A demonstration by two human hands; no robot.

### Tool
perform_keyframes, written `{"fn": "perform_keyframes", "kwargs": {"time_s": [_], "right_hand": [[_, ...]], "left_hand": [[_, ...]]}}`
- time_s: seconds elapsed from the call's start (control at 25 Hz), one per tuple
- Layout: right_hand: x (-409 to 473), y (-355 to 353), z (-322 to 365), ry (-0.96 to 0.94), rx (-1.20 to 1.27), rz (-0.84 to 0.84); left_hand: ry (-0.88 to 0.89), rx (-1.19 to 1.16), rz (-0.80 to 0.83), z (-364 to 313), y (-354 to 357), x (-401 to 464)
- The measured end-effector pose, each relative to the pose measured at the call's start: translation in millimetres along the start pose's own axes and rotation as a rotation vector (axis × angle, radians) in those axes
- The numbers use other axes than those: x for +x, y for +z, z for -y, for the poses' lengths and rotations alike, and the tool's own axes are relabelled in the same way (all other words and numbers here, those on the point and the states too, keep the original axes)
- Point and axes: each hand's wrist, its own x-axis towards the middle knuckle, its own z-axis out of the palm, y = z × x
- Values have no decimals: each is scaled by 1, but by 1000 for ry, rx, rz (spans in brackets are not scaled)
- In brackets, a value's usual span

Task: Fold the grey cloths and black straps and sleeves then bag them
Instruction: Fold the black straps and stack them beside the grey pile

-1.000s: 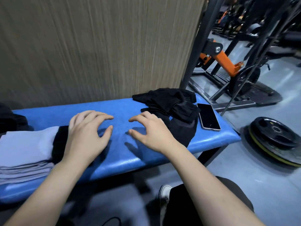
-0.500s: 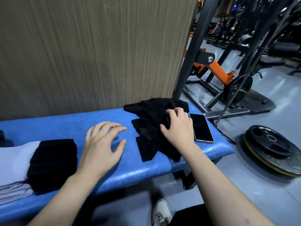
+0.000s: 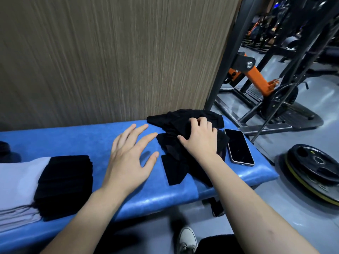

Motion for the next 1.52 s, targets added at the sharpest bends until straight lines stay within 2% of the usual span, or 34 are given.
{"fn": "perform_keyframes", "kwargs": {"time_s": [0.28, 0.4, 0.6, 0.72, 0.96, 1.04, 1.16, 1.28, 1.44, 1.52], "right_hand": [[4, 3, 4, 26, 57, 91], [7, -3, 2, 9, 147, 60], [6, -12, 2, 64, 374, 139], [1, -12, 2, 11, 351, 67], [3, -22, 4, 117, 680, -37], [7, -31, 5, 197, 875, -87], [5, -51, 12, 335, 1305, -105], [-11, -69, 33, 309, 1563, -89], [-38, -66, 66, 183, 1558, 3], [-50, -62, 78, 125, 1493, 63]], "left_hand": [[-1, 13, 21, 0, 1, -2], [-7, 15, 16, 1, 1, -3], [-4, 18, 20, 1, 0, -4], [-10, 10, 25, 1, 0, -6], [-45, -37, 21, 3, -1, -6], [-63, -77, 19, 3, -1, -5], [-112, -175, 4, 0, -4, -5], [-208, -357, 4, -5, -9, -4], [-391, -766, -9, -13, -22, -1], [-449, -849, -52, -15, -33, -1]]}}
